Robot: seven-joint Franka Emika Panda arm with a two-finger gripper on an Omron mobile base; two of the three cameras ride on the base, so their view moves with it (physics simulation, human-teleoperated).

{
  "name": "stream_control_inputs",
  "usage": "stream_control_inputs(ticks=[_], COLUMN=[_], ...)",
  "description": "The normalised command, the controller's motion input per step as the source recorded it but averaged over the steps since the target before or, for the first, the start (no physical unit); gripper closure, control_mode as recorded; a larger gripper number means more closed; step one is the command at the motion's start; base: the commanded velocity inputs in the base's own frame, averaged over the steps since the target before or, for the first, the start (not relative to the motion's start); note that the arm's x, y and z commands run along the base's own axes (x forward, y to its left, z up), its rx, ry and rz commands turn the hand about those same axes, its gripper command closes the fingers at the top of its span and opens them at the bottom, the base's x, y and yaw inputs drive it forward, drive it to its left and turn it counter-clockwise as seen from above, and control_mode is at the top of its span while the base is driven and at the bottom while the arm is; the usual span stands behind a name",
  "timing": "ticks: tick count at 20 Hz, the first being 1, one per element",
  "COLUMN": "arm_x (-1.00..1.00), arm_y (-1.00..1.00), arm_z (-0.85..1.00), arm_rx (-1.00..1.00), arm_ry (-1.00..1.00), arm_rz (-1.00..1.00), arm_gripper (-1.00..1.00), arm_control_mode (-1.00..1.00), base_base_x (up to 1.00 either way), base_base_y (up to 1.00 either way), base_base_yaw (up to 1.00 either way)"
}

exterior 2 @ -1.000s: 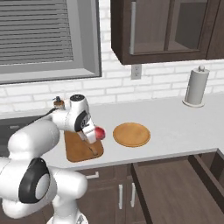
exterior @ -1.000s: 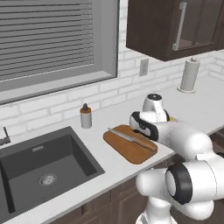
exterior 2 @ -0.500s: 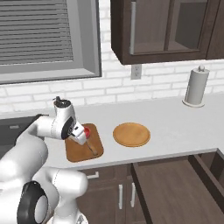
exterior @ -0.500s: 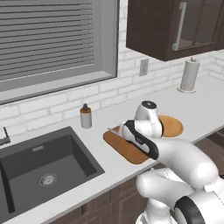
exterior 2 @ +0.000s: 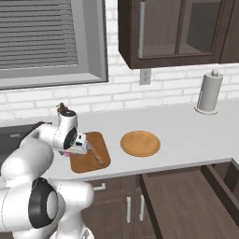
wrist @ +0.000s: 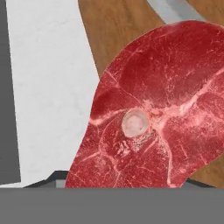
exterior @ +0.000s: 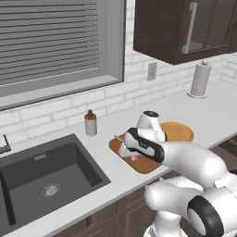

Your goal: Pick up the knife from the drawer and place it on the cutting board. Then place the meat from the plate to the cutting board.

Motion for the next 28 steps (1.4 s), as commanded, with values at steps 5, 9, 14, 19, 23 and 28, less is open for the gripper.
stream_control_inputs(ticks=[5,9,14,19,23,28], arm_x=[-0.01,0.08,0.00,0.06,0.18,0.06], arm_y=[0.09,-0.60,-0.31,0.01,0.01,-0.03], arm_z=[-0.09,0.00,-0.12,-0.35,-0.08,0.03], arm_rx=[-0.14,0.00,-0.06,-0.19,-0.06,0.00], arm_ry=[0.06,0.00,0.00,0.02,0.00,0.00], arm_rz=[0.20,0.18,0.15,0.10,0.02,0.00], arm_gripper=[1.00,1.00,1.00,-1.00,-1.00,-1.00], arm_control_mode=[-1.00,-1.00,-1.00,-1.00,-1.00,-1.00], base_base_x=[0.00,0.00,0.00,0.00,0.00,0.00], base_base_y=[0.00,0.00,0.00,0.00,0.00,0.00], base_base_yaw=[0.00,0.00,0.00,0.00,0.00,0.00])
